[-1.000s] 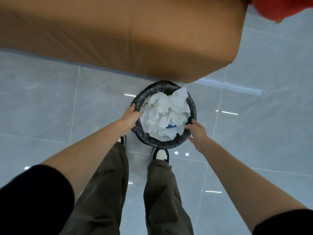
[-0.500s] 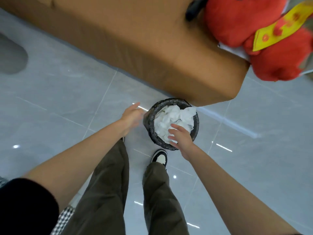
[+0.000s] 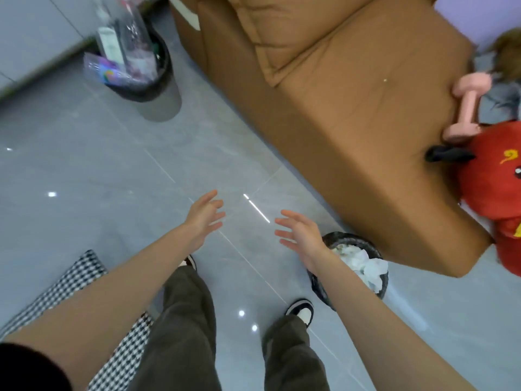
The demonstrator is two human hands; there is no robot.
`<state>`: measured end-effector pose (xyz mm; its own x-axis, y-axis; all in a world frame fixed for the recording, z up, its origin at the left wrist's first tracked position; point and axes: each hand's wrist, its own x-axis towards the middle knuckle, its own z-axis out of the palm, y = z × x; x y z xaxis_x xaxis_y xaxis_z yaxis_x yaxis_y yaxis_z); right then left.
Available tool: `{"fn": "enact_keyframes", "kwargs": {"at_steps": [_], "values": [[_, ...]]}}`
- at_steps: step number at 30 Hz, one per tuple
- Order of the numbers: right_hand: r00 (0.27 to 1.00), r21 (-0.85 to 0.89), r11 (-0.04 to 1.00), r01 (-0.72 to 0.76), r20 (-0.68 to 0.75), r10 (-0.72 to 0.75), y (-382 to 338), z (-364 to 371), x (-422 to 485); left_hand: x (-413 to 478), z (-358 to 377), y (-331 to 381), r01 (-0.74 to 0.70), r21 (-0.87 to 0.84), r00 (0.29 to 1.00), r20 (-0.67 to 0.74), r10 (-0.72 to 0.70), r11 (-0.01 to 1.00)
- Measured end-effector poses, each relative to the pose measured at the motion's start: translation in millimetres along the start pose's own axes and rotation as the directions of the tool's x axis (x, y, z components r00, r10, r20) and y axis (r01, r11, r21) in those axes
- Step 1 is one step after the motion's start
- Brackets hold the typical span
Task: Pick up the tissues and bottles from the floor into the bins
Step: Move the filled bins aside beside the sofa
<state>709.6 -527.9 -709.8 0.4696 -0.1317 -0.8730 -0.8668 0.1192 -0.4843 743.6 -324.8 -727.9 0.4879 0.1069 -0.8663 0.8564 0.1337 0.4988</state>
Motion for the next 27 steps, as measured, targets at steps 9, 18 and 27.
{"fn": "enact_keyframes", "kwargs": {"at_steps": [9, 18, 27], "values": [[0.989, -0.015, 0.998, -0.066, 0.135, 0.067, -73.7, 203.9, 34.5, 36.9, -192.4, 88.2, -0.004, -0.048, 0.993, -0.116, -0.002, 0.999], [0.990, -0.119, 0.993, -0.023, 0.135, 0.040, -161.4, 324.1, 98.8, 113.5, -266.7, 164.2, 0.024, -0.233, 0.982, -0.178, -0.067, 0.972], [0.991, -0.133, 0.987, -0.088, 0.090, 0.101, -255.2, 395.8, 217.4, 245.0, -293.1, 269.4, 0.029, -0.363, 0.942, -0.300, -0.147, 0.931]]}}
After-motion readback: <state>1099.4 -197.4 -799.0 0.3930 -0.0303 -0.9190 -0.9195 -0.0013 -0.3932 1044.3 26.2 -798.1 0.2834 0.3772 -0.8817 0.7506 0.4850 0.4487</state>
